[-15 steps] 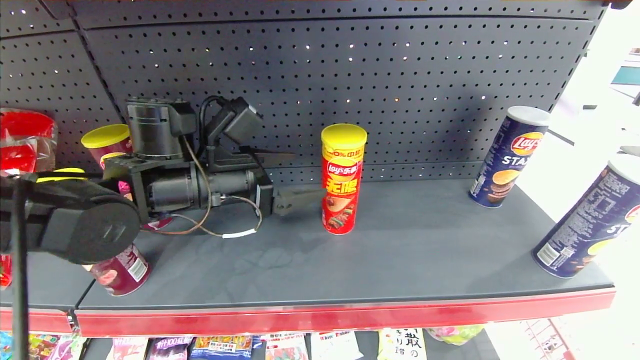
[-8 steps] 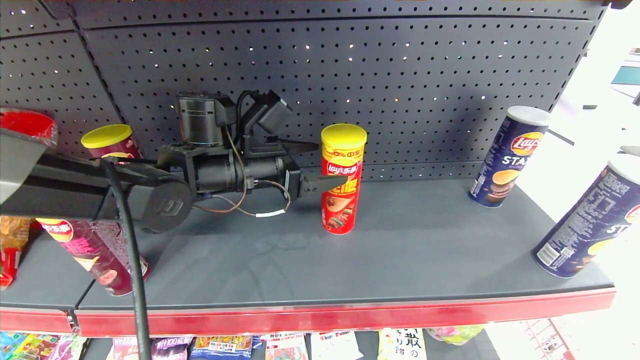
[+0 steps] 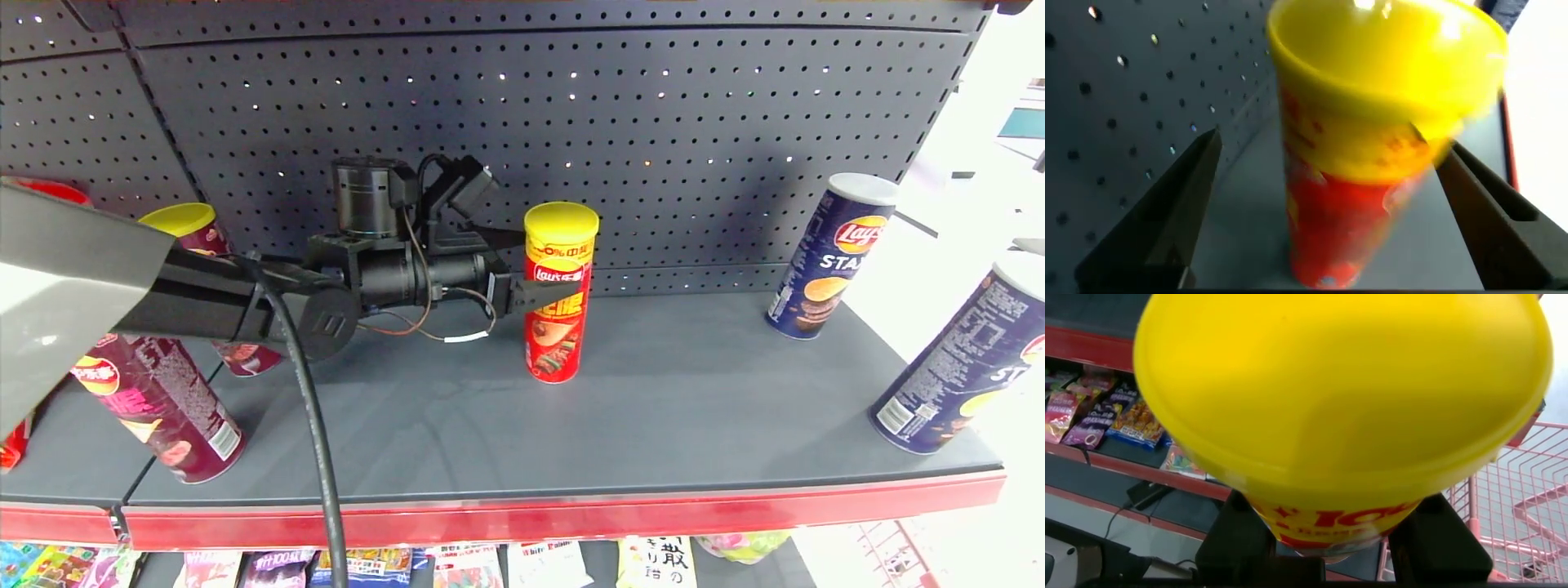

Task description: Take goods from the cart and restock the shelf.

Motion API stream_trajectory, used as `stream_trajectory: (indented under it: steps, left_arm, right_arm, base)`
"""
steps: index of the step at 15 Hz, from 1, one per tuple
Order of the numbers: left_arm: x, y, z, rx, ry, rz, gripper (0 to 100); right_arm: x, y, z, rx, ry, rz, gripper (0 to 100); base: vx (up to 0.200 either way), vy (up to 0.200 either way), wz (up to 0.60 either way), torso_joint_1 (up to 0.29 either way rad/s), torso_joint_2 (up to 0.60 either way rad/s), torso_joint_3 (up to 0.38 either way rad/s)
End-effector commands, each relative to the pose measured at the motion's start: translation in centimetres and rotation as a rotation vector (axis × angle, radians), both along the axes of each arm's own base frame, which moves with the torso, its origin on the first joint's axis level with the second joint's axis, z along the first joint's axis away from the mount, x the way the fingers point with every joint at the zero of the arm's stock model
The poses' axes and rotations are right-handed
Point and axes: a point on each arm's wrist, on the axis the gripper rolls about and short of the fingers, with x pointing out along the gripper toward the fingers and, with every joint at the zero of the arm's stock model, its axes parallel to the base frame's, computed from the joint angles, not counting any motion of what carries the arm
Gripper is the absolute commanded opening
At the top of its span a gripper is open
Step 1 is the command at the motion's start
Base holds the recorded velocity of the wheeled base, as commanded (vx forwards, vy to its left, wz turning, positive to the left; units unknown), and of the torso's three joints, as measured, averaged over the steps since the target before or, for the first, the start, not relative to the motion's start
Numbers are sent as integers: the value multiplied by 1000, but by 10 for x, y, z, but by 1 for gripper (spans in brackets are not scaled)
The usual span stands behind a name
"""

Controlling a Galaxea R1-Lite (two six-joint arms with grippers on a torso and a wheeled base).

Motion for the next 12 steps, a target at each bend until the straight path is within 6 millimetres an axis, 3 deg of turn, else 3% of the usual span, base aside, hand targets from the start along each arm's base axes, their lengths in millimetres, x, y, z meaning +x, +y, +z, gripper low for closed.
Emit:
stream_trajectory:
  steps: [1, 12]
  left_arm:
    - [12, -6, -3, -6, -13, 2, 100]
    - [7, -21, -4, -8, 18, -19, 100]
  right_arm:
    - [0, 0, -1, -1, 5, 1, 0]
    - [1, 0, -3, -1, 15, 0, 0]
  base:
    - [0, 0, 0, 0, 0, 0]
    - [0, 0, 0, 0, 0, 0]
